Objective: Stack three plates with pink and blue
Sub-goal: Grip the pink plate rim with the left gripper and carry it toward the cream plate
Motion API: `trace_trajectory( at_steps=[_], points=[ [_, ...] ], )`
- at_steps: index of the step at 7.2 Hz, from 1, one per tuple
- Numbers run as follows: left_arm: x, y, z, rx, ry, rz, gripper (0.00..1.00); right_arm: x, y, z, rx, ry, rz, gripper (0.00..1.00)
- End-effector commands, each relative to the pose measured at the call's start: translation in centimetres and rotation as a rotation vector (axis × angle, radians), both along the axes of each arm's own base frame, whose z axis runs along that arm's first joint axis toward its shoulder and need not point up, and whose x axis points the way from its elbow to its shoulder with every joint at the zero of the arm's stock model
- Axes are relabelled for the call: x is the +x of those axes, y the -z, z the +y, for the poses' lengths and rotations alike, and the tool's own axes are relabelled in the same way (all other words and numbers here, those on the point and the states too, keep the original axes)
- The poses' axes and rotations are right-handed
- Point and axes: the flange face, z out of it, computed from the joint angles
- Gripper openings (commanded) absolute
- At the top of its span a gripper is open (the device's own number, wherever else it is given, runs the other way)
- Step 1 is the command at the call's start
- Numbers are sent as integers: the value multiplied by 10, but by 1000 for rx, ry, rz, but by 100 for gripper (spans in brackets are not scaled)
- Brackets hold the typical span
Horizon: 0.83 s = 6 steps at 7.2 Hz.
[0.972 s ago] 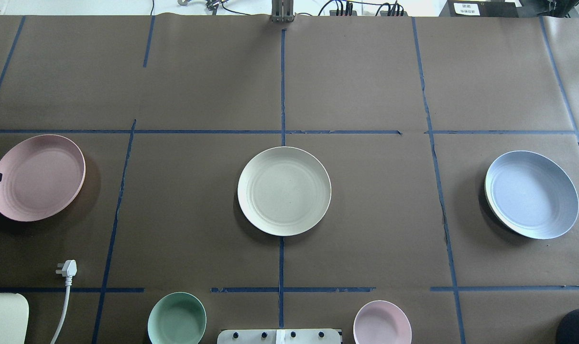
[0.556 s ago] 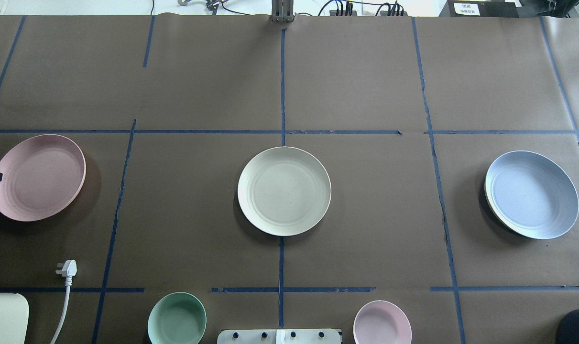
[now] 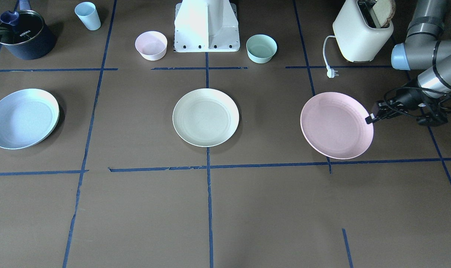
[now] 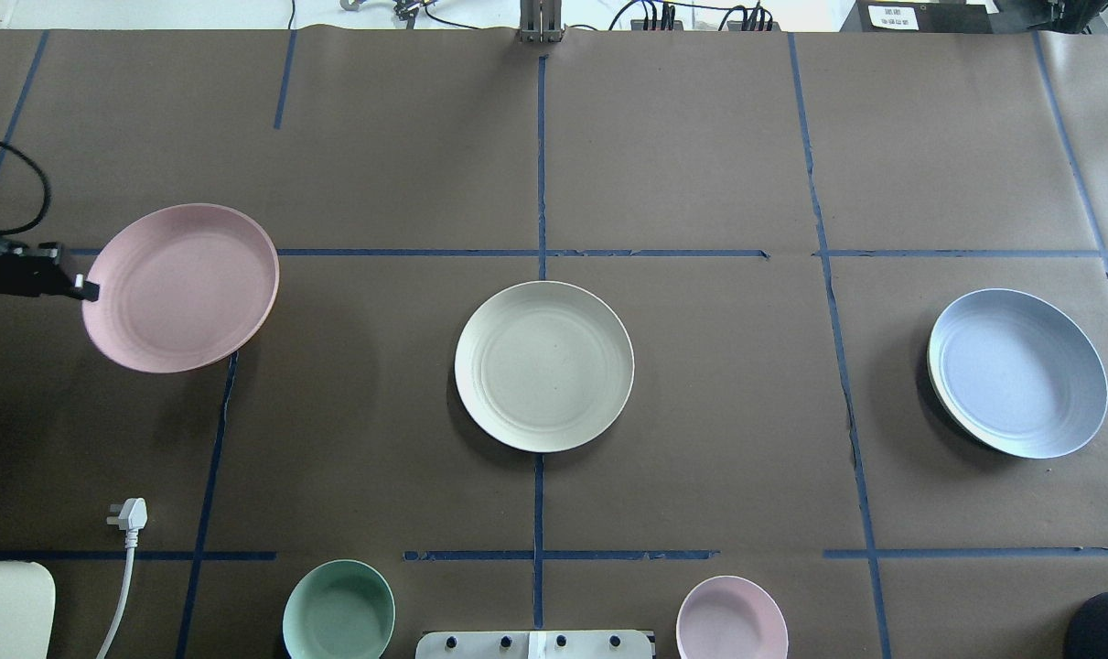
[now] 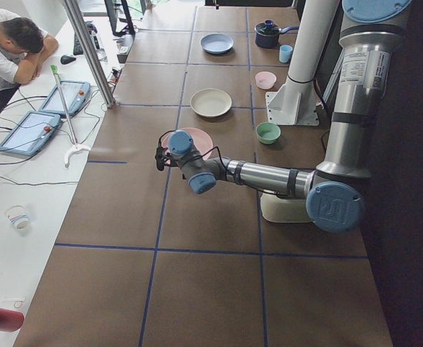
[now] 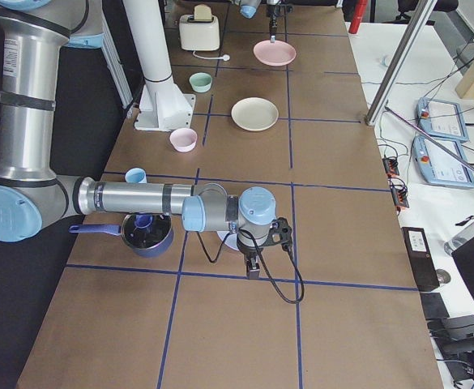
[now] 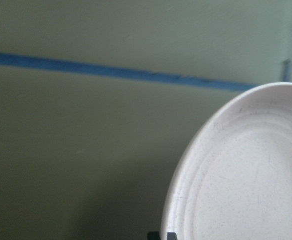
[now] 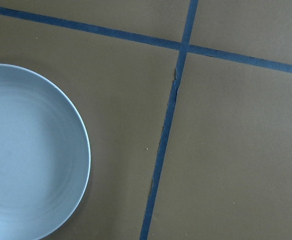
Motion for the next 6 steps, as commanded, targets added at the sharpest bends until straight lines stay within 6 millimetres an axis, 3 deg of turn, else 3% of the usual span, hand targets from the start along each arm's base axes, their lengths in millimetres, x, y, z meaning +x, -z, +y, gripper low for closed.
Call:
trace_trajectory(
  at_steps=[1,3,4,5,6],
  points=[
    [83,96,0,-7,5,31,0,0,0,0,0,1,-6,100],
    [180,179,38,26,7,-73,0,0,0,0,-1,-1,-6,100],
    [241,206,68,50,2,-140,0,0,0,0,-3,1,-6,100],
    [276,214,91,76,-13,-159,0,0,0,0,-4,-1,-6,100],
    [285,218,94,80,-17,-157,0,0,-1,0,-4,1,-6,100]
  ],
)
